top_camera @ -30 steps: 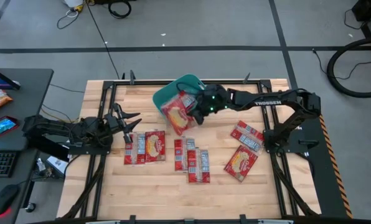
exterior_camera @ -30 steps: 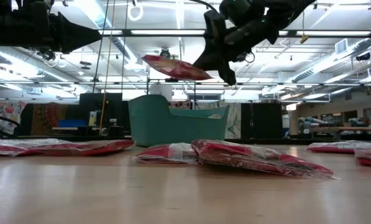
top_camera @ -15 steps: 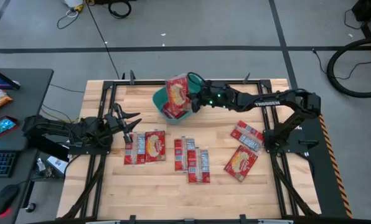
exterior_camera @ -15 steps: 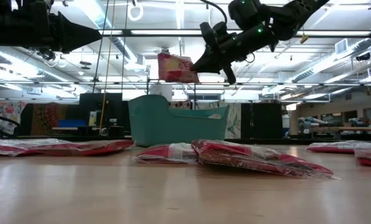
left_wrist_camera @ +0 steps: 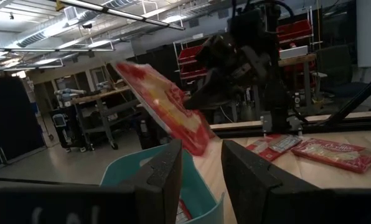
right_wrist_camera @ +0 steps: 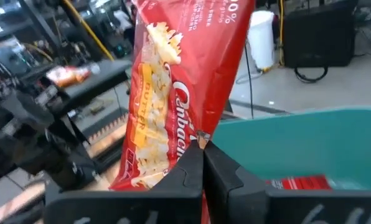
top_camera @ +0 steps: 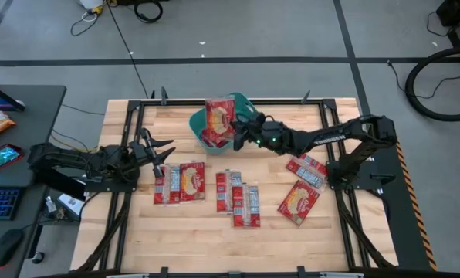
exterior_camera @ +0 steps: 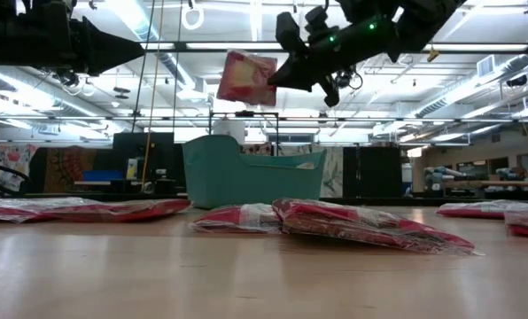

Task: Sort popcorn bags into baskets
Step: Put the popcorn bag into the blue bin

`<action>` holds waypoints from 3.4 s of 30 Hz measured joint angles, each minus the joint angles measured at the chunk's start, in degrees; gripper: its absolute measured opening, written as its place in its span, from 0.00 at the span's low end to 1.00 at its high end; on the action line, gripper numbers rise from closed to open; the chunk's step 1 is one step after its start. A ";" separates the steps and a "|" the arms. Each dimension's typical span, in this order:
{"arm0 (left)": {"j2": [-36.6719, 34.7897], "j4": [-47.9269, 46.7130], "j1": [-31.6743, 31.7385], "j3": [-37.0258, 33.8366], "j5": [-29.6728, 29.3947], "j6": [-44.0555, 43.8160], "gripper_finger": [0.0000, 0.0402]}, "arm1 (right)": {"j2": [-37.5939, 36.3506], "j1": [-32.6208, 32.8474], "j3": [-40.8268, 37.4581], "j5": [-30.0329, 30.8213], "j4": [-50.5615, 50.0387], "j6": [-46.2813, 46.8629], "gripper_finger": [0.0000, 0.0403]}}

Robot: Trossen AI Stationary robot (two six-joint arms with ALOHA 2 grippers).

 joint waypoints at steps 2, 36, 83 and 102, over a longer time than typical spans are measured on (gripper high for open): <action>0.00 0.07 0.00 0.00 0.02 -0.02 0.30 | 2.41 0.84 0.31 1.25 4.64 -0.17 0.01; 0.00 -0.48 0.00 0.00 0.02 -0.04 0.30 | 15.59 0.23 0.15 13.28 17.45 -2.64 0.01; 0.00 -0.46 -0.02 0.00 0.03 -0.07 0.30 | 15.50 0.89 0.15 15.88 13.95 -1.31 0.01; -0.01 -0.46 -0.01 0.00 0.04 -0.07 0.30 | 15.50 0.90 0.15 15.88 14.02 -0.54 0.01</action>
